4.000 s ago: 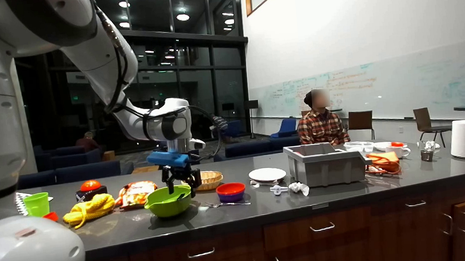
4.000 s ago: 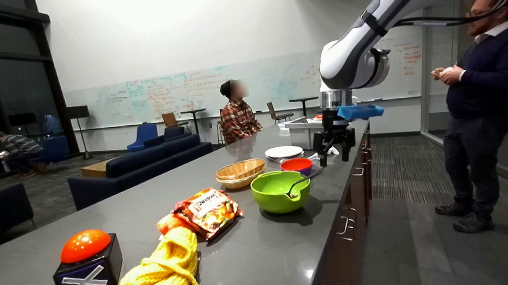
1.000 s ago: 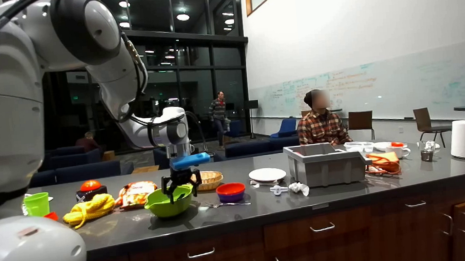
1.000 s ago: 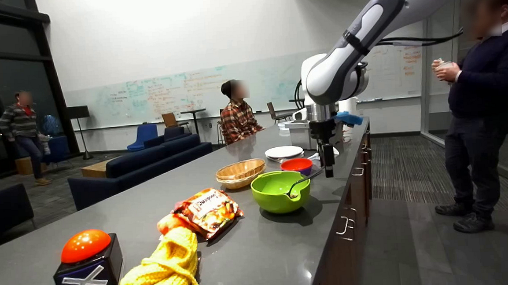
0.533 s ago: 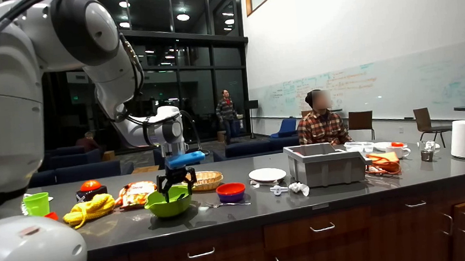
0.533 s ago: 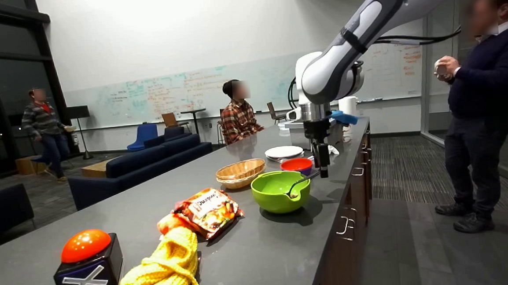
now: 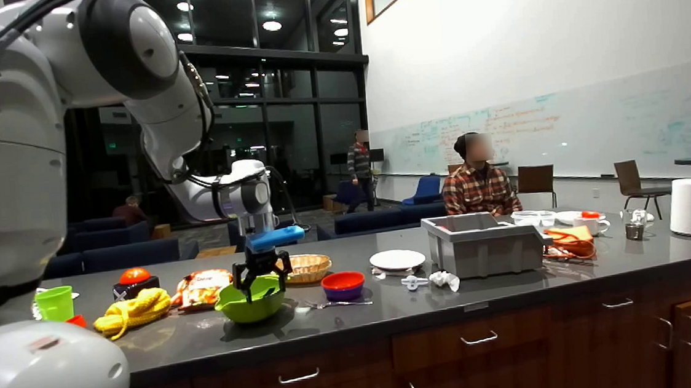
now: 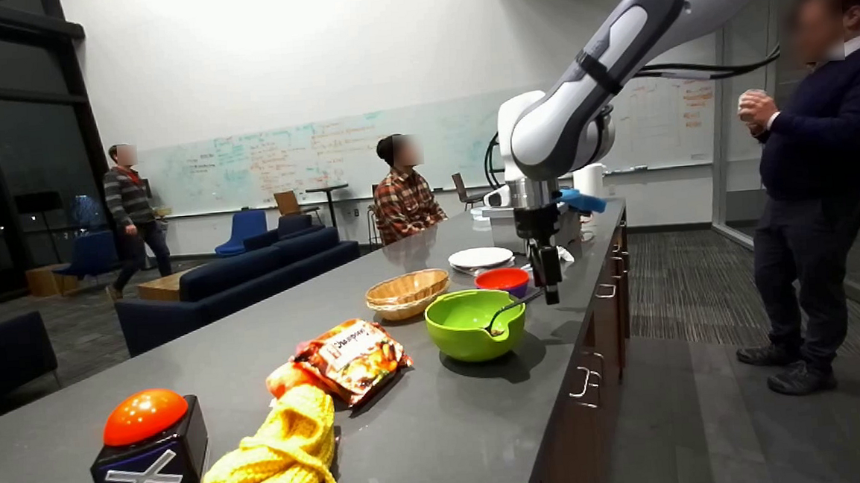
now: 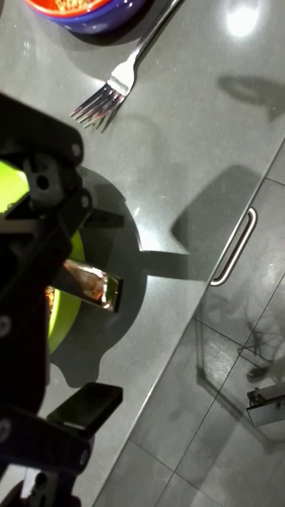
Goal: Stir the contents of the green bowl
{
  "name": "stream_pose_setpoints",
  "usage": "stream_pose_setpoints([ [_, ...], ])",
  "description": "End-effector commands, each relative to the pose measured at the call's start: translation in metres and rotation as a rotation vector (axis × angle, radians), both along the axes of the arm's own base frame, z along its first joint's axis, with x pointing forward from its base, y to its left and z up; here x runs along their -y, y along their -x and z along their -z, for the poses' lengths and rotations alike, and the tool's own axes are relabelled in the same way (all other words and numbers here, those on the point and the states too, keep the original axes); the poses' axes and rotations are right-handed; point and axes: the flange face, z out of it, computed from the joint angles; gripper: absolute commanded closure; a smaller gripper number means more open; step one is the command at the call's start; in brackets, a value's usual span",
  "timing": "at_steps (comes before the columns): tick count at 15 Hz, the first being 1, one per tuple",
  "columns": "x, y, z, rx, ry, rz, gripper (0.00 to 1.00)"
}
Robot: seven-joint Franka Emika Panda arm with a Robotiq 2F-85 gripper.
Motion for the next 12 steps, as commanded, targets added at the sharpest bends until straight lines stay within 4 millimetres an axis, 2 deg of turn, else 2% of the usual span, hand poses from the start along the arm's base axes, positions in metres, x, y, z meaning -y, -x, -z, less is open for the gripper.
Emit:
stream_pose_setpoints([
  [1,-0.0004,-0.0023,0.0013,-0.002,0.024,-0.015,0.0],
  [6,-0.0002,-0.0041,0.0019,0.002,0.028,-0.017,0.0],
  [7,-0.0005,-0.0042,0.0013,0.002,0.028,-0.017,0.06],
  [9,-0.0009,-0.0051,0.0011,0.007,0.029,-0.019,0.32],
  [12,-0.0013,-0.0051,0.0007,0.007,0.032,-0.022,0.55],
])
